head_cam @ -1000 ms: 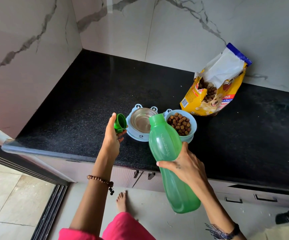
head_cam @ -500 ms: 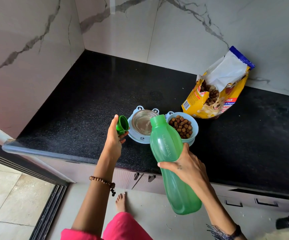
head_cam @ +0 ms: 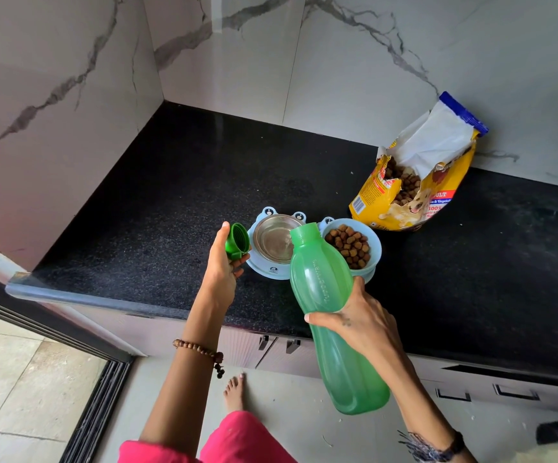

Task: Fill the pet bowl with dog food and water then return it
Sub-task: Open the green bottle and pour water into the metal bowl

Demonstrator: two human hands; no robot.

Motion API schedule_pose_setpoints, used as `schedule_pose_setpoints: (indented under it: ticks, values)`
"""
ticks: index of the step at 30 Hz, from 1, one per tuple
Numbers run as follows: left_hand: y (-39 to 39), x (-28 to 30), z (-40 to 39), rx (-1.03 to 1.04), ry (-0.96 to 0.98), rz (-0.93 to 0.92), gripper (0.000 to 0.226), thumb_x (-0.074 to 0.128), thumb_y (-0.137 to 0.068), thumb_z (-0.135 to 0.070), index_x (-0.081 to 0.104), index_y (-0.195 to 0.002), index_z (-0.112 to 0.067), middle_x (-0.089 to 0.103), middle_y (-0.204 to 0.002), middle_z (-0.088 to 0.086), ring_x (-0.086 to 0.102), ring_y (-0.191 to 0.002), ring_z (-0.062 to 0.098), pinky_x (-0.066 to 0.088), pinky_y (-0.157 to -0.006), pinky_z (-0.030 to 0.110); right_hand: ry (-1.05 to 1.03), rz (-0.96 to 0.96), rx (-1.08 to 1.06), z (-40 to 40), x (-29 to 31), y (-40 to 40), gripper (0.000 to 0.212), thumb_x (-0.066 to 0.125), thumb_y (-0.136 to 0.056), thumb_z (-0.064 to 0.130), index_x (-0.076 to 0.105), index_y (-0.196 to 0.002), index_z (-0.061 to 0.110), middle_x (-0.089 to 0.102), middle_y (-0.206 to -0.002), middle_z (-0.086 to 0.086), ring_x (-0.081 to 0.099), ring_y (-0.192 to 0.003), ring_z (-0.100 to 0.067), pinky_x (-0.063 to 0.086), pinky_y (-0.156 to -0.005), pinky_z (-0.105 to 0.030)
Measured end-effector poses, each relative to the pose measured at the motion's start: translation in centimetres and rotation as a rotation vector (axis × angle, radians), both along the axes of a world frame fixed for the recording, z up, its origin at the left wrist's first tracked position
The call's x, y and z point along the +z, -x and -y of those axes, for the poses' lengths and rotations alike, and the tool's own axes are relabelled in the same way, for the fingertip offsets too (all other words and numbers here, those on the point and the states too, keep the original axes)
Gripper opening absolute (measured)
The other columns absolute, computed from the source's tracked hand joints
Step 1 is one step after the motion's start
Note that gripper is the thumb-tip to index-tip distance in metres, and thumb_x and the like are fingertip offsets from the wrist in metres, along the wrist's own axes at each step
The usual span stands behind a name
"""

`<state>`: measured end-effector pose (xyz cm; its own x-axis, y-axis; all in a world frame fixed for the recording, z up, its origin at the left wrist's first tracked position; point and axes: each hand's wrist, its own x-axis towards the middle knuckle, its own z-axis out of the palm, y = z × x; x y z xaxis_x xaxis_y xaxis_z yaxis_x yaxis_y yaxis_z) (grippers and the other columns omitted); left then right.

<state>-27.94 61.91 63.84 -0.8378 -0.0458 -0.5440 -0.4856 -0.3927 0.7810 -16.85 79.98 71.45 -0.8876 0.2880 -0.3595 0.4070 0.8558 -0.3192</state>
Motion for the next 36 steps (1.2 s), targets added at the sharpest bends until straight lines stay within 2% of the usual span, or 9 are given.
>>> schedule_pose_setpoints:
  ticks: [24,31,36]
  values:
    - [-0.41,0.30,-0.27,-0.002,-0.002,0.024,0.056,0.040,-0.090,-0.055,0.049,-0.132,-0.019,0.057,-0.127,0.010,0.056,-0.084,0.011,0.030,-0.088,0.032,-0.002,0.027,0.016,-0.22,-0.27,0.18,0.083,0.071,-0.064,0.061,0.033,-0.118,0.012,0.056,-0.124,-0.010,0.056,-0.109,-0.031,0.046,-0.083,-0.037]
    - [-0.40,0.51,-0.15,0.003,0.008,0.024,0.057,0.040,-0.090,-0.056,0.048,-0.132,-0.019,0.057,-0.125,0.010,0.056,-0.085,0.011,0.034,-0.082,0.031,0.003,0.024,0.015,-0.33,-0.28,0.28,0.083,0.072,-0.063,0.061,0.034,-0.118,0.012,0.057,-0.124,-0.011,0.056,-0.110,-0.031,0.047,-0.085,-0.038]
    - [-0.40,0.61,-0.20,0.002,0.002,0.021,0.057,0.040,-0.090,-0.056,0.046,-0.134,-0.020,0.056,-0.128,0.010,0.057,-0.086,0.012,0.029,-0.089,0.033,0.001,0.024,0.018,-0.29,-0.25,0.34,0.083,0.072,-0.064,0.061,0.034,-0.118,0.012,0.056,-0.124,-0.011,0.056,-0.110,-0.031,0.046,-0.083,-0.037]
